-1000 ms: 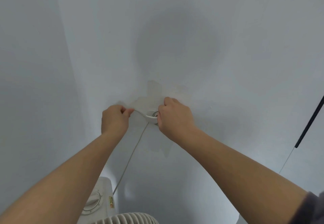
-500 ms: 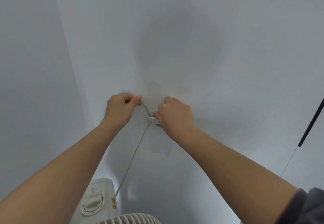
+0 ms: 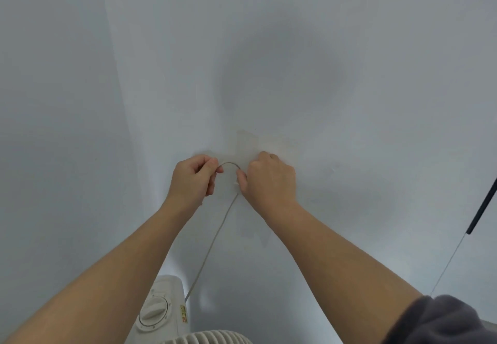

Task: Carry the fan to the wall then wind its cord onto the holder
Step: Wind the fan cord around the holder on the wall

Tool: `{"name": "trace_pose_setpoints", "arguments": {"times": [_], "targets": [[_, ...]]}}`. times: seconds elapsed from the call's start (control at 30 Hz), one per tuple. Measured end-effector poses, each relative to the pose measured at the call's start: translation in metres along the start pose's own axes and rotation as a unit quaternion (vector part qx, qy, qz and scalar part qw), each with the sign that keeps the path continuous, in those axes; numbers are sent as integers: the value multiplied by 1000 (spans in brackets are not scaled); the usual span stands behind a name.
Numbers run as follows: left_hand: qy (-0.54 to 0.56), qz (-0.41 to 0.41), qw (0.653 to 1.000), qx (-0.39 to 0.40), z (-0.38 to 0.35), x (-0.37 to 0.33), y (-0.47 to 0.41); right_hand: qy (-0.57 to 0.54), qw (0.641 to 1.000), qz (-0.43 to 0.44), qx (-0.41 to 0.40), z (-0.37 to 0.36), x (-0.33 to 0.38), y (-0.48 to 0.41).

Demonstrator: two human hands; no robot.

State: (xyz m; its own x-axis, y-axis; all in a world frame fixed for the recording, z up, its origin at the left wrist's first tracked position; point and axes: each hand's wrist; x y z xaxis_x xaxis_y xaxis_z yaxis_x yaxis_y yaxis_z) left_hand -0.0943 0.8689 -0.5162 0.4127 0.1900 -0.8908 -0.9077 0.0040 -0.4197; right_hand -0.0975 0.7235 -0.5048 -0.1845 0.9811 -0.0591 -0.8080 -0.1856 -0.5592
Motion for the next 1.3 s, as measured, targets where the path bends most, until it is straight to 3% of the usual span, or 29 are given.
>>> {"name": "trace_pose_setpoints", "arguments": {"times": [0.23, 0.4, 0.57, 0.7, 0.9, 1.13, 1.3], "targets": [[-6, 3, 999, 36, -6, 5, 11, -25, 999, -8, -24, 1, -2, -4], [-42, 23, 992, 113, -2, 15, 16, -47, 997, 54, 14, 3, -24, 0], [-32, 39, 984, 172, -5, 25, 19, -48, 993, 108, -13, -8, -38, -4], [-31, 50, 985, 164, -10, 32, 19, -30, 989, 143, -32, -7, -45, -5], [-117, 46, 984, 123, -17, 35, 20, 47, 971, 234, -30, -3, -59, -1], [-191, 35, 959, 206, -39, 21, 22, 69, 950, 303, -40, 4, -81, 1], [-204, 30, 953, 223, -51, 14, 20, 118, 942, 310, -50, 4, -92, 6]]}}
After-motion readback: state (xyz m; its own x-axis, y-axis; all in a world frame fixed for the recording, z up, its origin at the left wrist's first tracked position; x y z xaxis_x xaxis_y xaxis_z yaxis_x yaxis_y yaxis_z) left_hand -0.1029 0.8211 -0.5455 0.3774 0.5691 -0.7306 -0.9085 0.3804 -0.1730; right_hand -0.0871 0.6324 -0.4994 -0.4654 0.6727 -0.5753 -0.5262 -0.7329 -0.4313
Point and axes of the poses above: each hand's wrist, its own y-axis away from the middle knuckle, its own z-axis out of the back of the hand, x = y × z, and after that the axes turned 8 degrees about x, right-handed
